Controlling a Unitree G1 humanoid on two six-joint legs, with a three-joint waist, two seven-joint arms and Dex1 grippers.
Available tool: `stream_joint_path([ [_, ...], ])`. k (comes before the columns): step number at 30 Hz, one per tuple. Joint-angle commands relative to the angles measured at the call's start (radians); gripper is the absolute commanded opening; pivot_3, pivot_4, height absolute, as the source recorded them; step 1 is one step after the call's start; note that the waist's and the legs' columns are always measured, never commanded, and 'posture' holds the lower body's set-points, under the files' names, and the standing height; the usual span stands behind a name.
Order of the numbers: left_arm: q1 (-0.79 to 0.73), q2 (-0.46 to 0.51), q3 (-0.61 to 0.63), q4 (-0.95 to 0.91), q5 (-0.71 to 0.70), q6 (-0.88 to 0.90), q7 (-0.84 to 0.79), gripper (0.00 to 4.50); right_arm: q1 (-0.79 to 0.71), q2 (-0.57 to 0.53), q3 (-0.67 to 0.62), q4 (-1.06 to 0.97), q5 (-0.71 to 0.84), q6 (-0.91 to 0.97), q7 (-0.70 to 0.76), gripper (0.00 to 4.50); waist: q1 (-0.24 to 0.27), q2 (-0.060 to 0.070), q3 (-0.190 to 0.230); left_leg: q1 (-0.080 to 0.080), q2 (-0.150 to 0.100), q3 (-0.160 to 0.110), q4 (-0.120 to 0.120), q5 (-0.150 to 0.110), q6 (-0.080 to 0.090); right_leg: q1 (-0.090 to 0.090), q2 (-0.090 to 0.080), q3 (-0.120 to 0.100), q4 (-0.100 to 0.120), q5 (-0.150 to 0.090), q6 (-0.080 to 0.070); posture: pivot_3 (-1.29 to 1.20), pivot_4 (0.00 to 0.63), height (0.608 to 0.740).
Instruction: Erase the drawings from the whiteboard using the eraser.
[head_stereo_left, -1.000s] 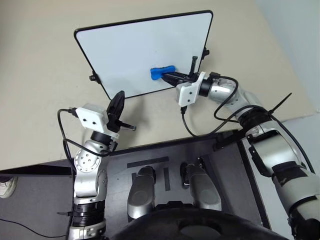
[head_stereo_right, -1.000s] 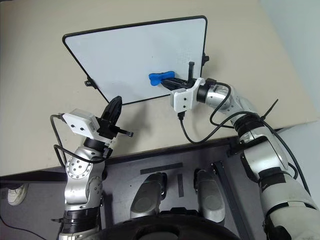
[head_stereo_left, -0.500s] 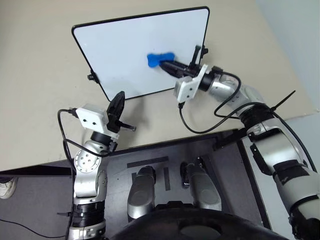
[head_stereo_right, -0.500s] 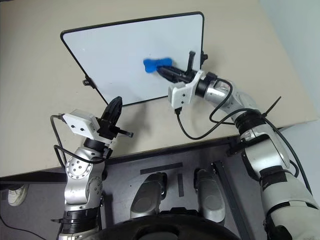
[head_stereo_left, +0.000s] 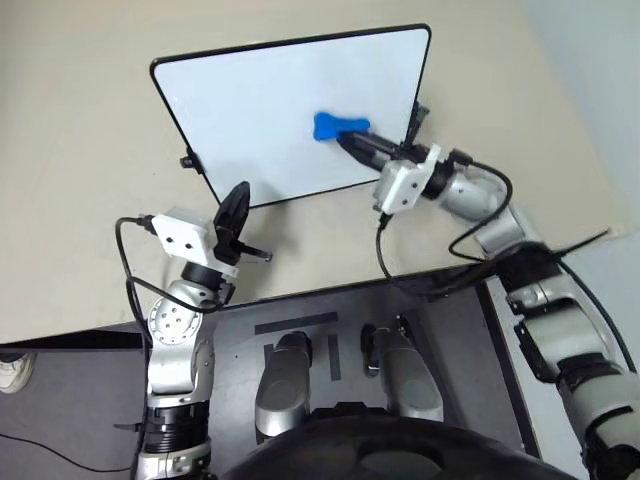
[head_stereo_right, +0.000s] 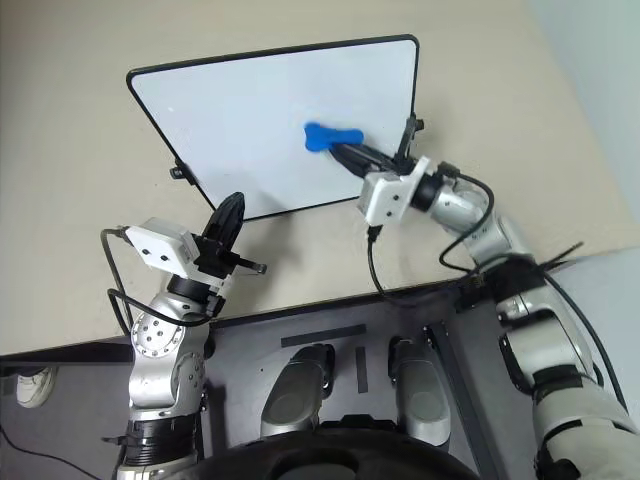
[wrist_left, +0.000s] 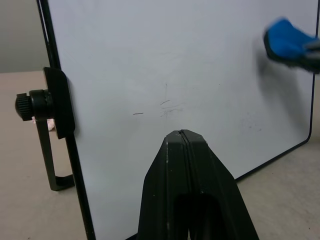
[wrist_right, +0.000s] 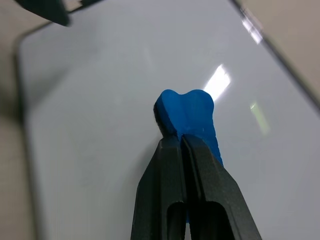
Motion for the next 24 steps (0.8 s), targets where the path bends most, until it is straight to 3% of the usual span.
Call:
stream_joint_path([
  [1,0.002,0.011,0.005,-0.037,-0.015,-0.004,-0.010,0.00,0.102,-0.068,-0.037,-0.214,0.134,0.172,0.124,0.05,-0.001,0.000,0.000,0.000,0.000,0.000,0.000,0.000,0.000,0.001,0.000,0.000,0.000,-0.001,0.000,0.00,0.150,0.740],
  [9,-0.030,0.040,0.006,-0.019,-0.033,0.013,-0.034,0.00,0.301,-0.157,-0.024,-0.395,0.202,0.458,0.279,0.05,-0.001,-0.001,0.000,0.003,0.000,0.000,0.001,0.002,0.001,0.004,0.000,0.000,0.001,-0.002,0.001,0.00,0.150,0.740],
  [13,-0.042,0.050,0.014,-0.012,-0.041,0.017,-0.044,0.00,0.291,-0.114,-0.031,-0.365,0.145,0.479,0.249,1.04,-0.008,-0.001,0.000,0.007,0.000,0.000,0.002,0.003,0.001,0.007,0.000,0.000,0.001,-0.002,0.001,0.00,0.150,0.740],
  [21,-0.054,0.071,0.032,-0.010,-0.056,0.024,-0.051,0.00,0.290,-0.069,-0.095,-0.434,0.156,0.504,0.212,3.78,-0.005,-0.001,0.000,0.008,0.000,-0.001,0.001,0.002,0.002,0.008,0.001,0.000,0.001,-0.003,0.003,0.00,0.150,0.740],
  [24,-0.072,0.071,0.024,-0.022,-0.057,0.045,-0.038,0.00,0.318,-0.072,-0.163,-0.512,0.247,0.565,0.223,3.78,-0.001,-0.001,0.000,0.007,0.000,-0.001,0.001,0.002,0.002,0.008,0.001,0.000,0.001,-0.004,0.004,0.00,0.150,0.740],
])
